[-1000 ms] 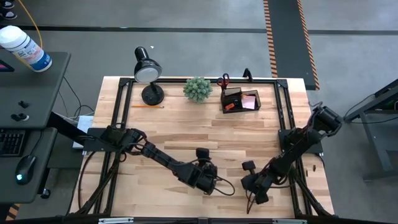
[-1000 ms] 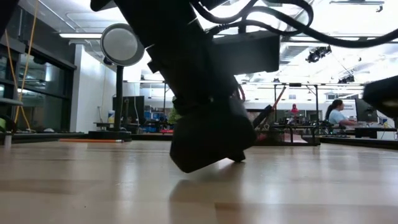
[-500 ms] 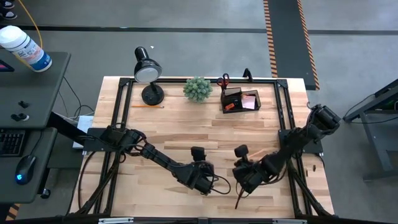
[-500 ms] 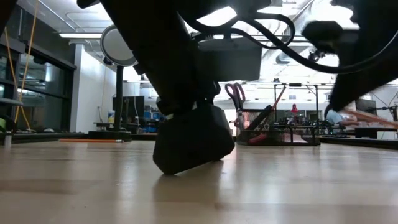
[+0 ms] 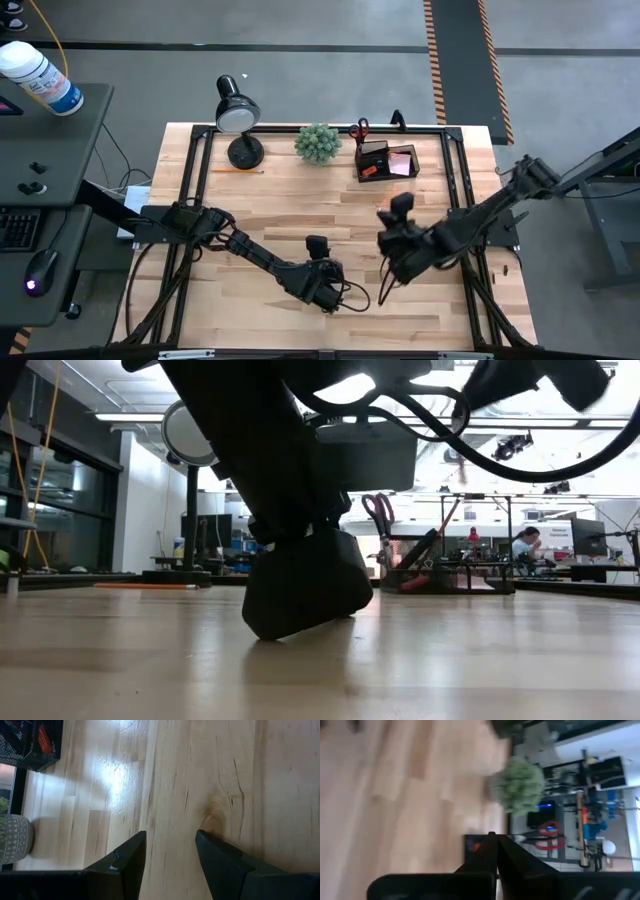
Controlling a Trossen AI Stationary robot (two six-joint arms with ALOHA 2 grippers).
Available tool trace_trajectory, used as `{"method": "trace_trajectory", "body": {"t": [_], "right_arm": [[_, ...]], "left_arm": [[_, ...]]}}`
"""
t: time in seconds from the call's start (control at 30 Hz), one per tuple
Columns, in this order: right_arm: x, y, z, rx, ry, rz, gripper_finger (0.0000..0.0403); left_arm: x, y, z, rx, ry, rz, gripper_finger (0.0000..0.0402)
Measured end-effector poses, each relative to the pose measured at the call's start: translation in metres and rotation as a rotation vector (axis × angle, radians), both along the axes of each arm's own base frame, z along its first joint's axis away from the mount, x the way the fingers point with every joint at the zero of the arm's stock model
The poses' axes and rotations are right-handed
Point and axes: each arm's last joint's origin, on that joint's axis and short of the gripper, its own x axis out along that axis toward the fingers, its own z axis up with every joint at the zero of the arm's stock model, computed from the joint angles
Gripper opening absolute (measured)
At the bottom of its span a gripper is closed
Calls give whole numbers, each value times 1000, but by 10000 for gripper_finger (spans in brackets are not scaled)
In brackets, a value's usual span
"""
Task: Pick and place office supplies into organizer
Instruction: Put the bottom orange pencil into the black desk organizer
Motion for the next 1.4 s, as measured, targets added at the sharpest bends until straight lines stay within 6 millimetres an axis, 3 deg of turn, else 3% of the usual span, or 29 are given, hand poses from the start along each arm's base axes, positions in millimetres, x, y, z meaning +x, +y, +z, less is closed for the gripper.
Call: {"method": "trace_trajectory", "body": {"t": [0.33,0.5,0.63,0.8,1.07,1.27,1.4], "right_arm": [[-40,-64,54,60,-348,-57,2],[-61,-92,66,191,-472,-46,1],[-71,-104,56,385,-505,-18,1],[-74,-106,27,531,-427,12,0],[-80,-101,-12,562,-376,-31,0],[-82,-94,-20,556,-354,5,0],[-84,-89,-22,559,-326,42,0]], "left_arm": [[0,-1,0,0,0,-2,170],[0,-1,0,0,1,-3,170],[0,-1,0,1,2,-5,170],[-1,-3,0,1,2,-11,170],[-4,-1,9,7,21,-22,170],[-7,-1,25,-62,27,-29,170],[-8,-4,29,-34,151,-201,170]]}}
